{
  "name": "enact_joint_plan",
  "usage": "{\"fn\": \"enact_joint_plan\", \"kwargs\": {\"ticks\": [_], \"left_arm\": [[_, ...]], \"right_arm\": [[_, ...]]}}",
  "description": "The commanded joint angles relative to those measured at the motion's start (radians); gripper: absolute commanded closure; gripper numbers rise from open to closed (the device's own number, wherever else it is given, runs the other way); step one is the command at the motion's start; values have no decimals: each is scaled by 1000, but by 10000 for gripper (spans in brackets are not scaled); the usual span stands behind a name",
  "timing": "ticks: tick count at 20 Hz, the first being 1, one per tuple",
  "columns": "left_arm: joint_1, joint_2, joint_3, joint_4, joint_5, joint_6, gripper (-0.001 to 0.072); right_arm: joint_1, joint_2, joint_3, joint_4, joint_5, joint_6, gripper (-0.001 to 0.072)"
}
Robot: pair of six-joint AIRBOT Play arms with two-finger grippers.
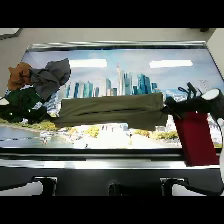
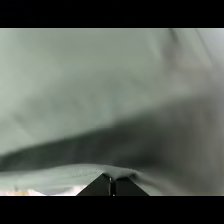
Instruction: Fold the shirts.
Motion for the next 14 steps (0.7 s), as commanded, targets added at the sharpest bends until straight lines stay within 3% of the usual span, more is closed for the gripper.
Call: {"fn": "enact_joint_plan", "kwargs": {"ticks": [1, 6, 12, 13, 14], "left_arm": [[-59, -182, 262, -20, -5, -54, 681], [-96, -404, 504, -24, -3, -79, 680], [-119, -518, 522, -28, 22, -79, 677], [-124, -518, 523, -29, 23, -78, 653], [-123, -514, 525, -31, 22, -79, 445]], "right_arm": [[64, -211, 254, -48, -89, 78, 664], [82, -381, 397, -28, -154, 135, 663], [82, -447, 397, 7, -162, 129, 660], [82, -447, 398, 17, -166, 123, 660], [80, -444, 403, 29, -167, 121, 659]]}}
